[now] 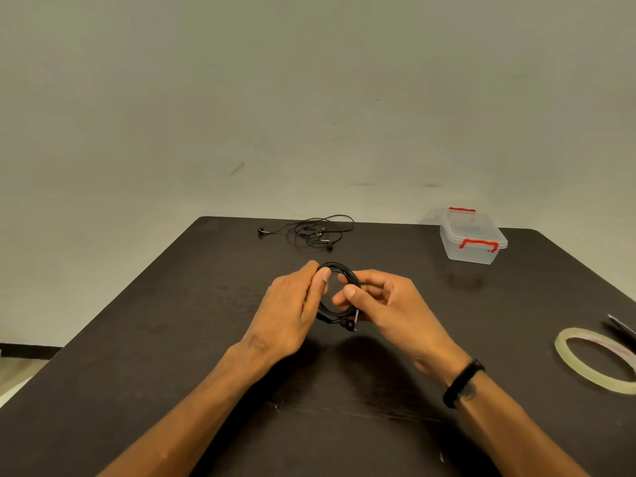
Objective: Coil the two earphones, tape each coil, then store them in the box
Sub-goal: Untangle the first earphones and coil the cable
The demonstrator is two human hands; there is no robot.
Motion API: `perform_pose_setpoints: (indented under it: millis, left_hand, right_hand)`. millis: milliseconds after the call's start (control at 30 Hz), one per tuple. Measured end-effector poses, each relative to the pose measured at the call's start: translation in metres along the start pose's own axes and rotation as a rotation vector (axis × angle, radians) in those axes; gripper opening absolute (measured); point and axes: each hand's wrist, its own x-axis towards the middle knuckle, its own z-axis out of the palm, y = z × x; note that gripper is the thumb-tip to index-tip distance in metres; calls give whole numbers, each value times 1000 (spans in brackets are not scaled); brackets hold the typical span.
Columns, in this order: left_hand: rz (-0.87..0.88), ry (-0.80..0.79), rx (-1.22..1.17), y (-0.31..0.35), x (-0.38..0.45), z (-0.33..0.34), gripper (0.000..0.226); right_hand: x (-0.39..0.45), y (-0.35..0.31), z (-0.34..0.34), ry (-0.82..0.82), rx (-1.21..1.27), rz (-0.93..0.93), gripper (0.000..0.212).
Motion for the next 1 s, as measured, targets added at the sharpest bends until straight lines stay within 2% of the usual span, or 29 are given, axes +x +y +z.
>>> perform_pose_setpoints:
  millis: [100,233,333,433,533,633,700,833,1000]
  left_hand:
    - [-18,-38,-45,1,0,0,36]
    - [-156,-134,-237,1,-1,2,38]
    - [-337,-214,-497,2,4,2,42]
    - [-528,-252,-691,6,10,1,59]
    - [-551,-272,-624,0,14,-5,69]
    - [-575,-369,-626,-4,16,-13,74]
    - [-584,-412,-670,-3,15,-17,70]
    - [-497,-495,-652,-7,11,-23,39]
    - [-504,-486,-664,-14,12,-32,27]
  right_hand:
    - [-1,0,-1,26,-45,4,19]
    - [0,6,0,49,-77,23,23]
    - [1,5,-1,62,-43,30,24]
    - [1,3,-4,68,-14,16,25]
    - [3,2,-7,69,13,11,25]
    - [4,2,-7,70,61,37,24]
    - [4,2,-7,74,86,53,24]
    - [5,4,-10,81,164,68,24]
    - [7,6,-12,106,141,62,24]
